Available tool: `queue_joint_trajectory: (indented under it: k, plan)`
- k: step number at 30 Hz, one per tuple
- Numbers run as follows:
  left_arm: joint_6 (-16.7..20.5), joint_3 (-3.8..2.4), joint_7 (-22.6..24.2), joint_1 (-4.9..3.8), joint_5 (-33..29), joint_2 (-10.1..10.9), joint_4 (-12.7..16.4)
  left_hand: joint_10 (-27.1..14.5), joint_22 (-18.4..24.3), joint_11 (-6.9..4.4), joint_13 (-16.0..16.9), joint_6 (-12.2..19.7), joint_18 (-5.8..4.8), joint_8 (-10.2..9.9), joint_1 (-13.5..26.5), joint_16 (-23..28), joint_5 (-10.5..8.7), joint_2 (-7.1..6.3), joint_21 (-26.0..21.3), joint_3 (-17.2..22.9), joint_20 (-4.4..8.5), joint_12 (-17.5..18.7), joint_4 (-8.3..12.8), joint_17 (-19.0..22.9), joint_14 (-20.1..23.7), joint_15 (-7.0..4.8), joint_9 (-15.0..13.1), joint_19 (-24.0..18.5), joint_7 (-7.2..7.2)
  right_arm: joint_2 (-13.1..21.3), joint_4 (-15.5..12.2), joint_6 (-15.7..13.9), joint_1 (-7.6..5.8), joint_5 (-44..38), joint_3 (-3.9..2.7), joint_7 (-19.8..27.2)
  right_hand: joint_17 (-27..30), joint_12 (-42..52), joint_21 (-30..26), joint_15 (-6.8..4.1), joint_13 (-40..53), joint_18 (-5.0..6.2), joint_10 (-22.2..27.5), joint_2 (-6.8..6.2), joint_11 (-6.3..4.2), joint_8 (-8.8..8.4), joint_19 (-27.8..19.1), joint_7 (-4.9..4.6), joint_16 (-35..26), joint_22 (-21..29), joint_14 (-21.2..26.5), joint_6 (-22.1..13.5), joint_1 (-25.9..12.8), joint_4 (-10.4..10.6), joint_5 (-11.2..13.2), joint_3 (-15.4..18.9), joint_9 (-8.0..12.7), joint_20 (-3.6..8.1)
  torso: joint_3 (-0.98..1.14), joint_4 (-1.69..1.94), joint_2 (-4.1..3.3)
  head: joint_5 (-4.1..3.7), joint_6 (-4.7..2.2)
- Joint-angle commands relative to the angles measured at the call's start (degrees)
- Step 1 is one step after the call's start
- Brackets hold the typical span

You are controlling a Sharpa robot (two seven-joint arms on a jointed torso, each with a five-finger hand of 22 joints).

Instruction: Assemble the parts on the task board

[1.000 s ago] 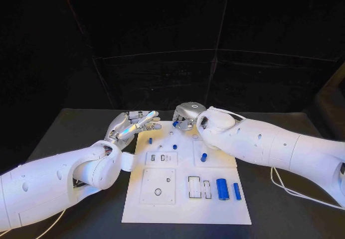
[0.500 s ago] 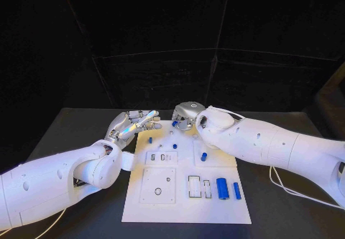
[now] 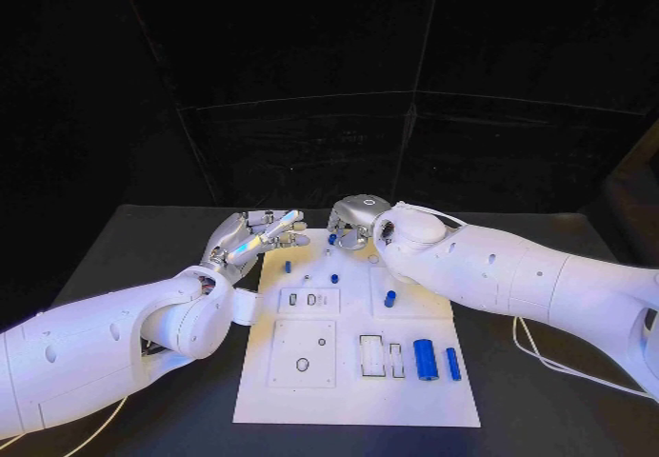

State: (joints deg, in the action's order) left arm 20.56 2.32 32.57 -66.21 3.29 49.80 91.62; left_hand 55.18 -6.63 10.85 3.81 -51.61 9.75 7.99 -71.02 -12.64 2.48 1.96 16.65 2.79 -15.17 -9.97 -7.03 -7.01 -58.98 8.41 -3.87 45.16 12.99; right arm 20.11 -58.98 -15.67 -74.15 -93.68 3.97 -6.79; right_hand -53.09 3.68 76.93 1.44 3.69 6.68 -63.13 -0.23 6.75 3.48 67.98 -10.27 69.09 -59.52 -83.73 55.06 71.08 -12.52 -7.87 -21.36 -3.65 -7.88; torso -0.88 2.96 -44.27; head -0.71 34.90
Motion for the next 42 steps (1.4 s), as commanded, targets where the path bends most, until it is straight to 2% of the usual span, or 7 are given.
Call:
queue_joint_trajectory:
  k: [1,9,14,21,26,30,42]
  plan:
    - [-0.7,-0.07,0.1,-0.10,0.0,-0.1,0.0,0.4,0.1,0.15,-0.1,-0.4,0.84,-0.3,-0.1,0.3,0.33,0.49,-0.3,-0.4,0.10,0.2,0.0,0.0,-0.3,0.01,0.1,0.3,1.21,0.1,-0.3,-0.1,-0.13,0.1,-0.03,0.4,0.0,0.1,-0.2,0.29,0.0,-0.34,0.3,-0.71,-0.14,-0.01,-0.4,0.06,-0.2,0.0,0.2,-0.3,0.1,0.5,0.1,0.0,0.0,-0.06,0.02,-0.04,0.01,0.02,-0.03]
    - [-0.8,-0.07,0.1,-0.10,0.0,0.2,0.0,0.4,0.1,0.16,-0.1,-0.4,0.83,-0.4,-0.1,0.4,0.33,0.54,-0.3,-0.5,0.10,0.3,0.1,0.0,-0.3,0.02,0.1,0.4,1.21,3.6,-3.6,-5.3,-0.14,1.9,-0.06,0.3,1.5,0.1,-0.9,0.33,0.1,-0.08,1.3,-1.93,-0.05,0.07,-1.4,0.00,-1.0,1.3,0.5,-1.7,-0.2,1.4,0.0,0.8,0.0,-0.11,0.14,-0.32,0.15,0.07,-0.44]
    - [-1.2,-0.06,0.1,-0.11,0.0,0.6,-0.1,0.4,0.1,0.15,-0.1,-0.4,0.83,-0.4,-0.1,0.4,0.33,0.55,-0.3,-0.5,0.10,0.3,0.1,0.0,-0.3,0.02,0.1,0.4,1.20,9.7,-9.6,-6.5,-0.23,7.7,-2.38,-0.4,1.0,2.6,-0.6,0.15,0.9,-0.22,-3.0,-2.98,-0.31,0.27,-0.7,-0.61,-0.5,0.6,0.3,-1.7,-1.2,3.0,-1.1,2.3,-0.2,-0.09,0.21,-0.77,0.33,0.15,-0.83]
    - [-1.4,-0.06,0.3,-0.13,0.0,1.2,-0.4,0.4,0.2,0.07,-0.1,-0.6,0.83,-0.4,-0.2,0.6,0.33,0.67,-0.4,-0.5,0.10,0.4,0.2,0.0,-0.2,0.02,0.1,0.4,1.01,17.5,-15.2,-0.8,-0.75,17.5,-4.45,-3.4,-7.0,16.8,1.4,-2.53,10.4,-1.12,-16.4,-6.61,-3.58,0.75,3.0,1.57,4.9,-3.6,-1.7,-3.6,-3.1,7.8,-2.0,11.1,-0.3,2.34,0.41,-1.53,0.59,0.46,-1.20]
    - [-1.5,-0.06,0.2,-0.14,0.0,1.2,-0.4,0.4,0.2,0.07,-0.1,-0.6,0.83,-0.4,-0.2,0.6,0.33,0.67,-0.4,-0.5,0.10,0.4,0.2,0.0,-0.2,0.02,0.1,0.4,1.01,20.0,-15.5,3.5,-1.11,19.5,-4.77,-5.6,-20.5,55.2,3.3,-1.65,50.4,-1.97,-10.0,-3.92,-2.24,3.80,5.8,0.65,13.4,-7.5,-3.2,-7.4,3.1,14.2,-3.3,22.5,-0.8,1.24,0.50,-1.71,0.62,0.51,-1.14]
    - [-1.7,-0.05,0.2,-0.14,0.0,1.1,-0.7,0.4,0.2,0.07,-0.1,-0.6,0.83,-0.4,-0.2,0.6,0.33,0.67,-0.4,-0.5,0.10,0.4,0.2,0.0,-0.2,0.02,0.1,0.4,1.01,20.7,-15.4,5.9,-1.22,16.7,-4.84,-6.7,-25.8,68.0,4.8,-0.97,64.3,-2.44,-15.6,-3.59,-2.01,4.63,7.9,0.42,16.1,-10.6,-4.2,-10.0,4.3,17.1,-3.0,26.1,-0.4,1.12,0.48,-1.48,0.47,0.32,-1.15]
    - [-2.0,-0.05,0.2,-0.12,0.0,0.6,-1.7,0.5,0.2,0.03,-0.1,-0.6,0.83,-0.5,-0.2,0.7,0.32,0.73,-0.4,-0.5,0.10,0.5,0.3,0.0,-0.2,0.01,0.1,0.5,0.95,18.5,-12.3,8.7,-1.05,12.8,-4.77,-6.7,-30.5,76.4,5.9,-0.57,74.0,-2.89,-19.3,-2.55,-1.65,6.79,9.5,0.17,18.4,-12.9,-5.0,-11.5,7.1,19.7,-5.0,28.8,-0.4,0.69,0.49,-1.40,0.45,0.20,-0.69]
